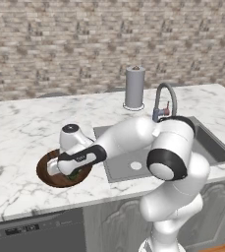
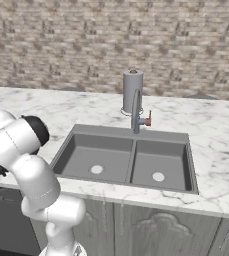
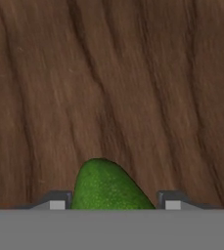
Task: Pick the oranges from the cabinet and place them in one bowl. Pick the avocado from the sink and place it in the other bowl.
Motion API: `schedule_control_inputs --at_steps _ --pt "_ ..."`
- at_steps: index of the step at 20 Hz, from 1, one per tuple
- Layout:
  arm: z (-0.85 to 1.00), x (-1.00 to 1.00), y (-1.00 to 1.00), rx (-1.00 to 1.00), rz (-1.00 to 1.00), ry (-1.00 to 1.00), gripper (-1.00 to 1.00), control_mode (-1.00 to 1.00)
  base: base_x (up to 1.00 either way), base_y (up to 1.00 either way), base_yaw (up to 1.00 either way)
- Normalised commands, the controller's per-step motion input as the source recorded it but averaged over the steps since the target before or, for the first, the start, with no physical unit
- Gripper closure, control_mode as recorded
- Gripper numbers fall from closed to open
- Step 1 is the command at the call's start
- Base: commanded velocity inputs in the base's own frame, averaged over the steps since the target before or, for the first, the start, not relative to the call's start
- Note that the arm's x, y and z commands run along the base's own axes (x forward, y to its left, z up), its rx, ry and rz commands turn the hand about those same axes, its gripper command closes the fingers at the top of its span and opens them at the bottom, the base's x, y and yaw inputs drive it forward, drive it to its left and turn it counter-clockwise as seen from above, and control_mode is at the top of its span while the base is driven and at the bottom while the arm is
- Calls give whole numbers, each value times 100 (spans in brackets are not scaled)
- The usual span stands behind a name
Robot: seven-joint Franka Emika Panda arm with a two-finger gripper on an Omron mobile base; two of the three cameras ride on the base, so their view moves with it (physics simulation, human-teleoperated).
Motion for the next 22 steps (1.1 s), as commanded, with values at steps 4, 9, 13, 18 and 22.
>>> schedule_control_inputs --at_steps 4,9,13,18,22 --pt "-7 6 2 0 -1 0 100 -100 0 0 0" --pt "-7 7 2 0 -1 0 100 -100 0 0 0" --pt "-6 5 2 0 0 0 100 -100 0 0 0" --pt "-6 3 3 0 -2 0 100 -100 0 0 0" --pt "-7 4 3 0 -2 0 100 -100 0 0 0"
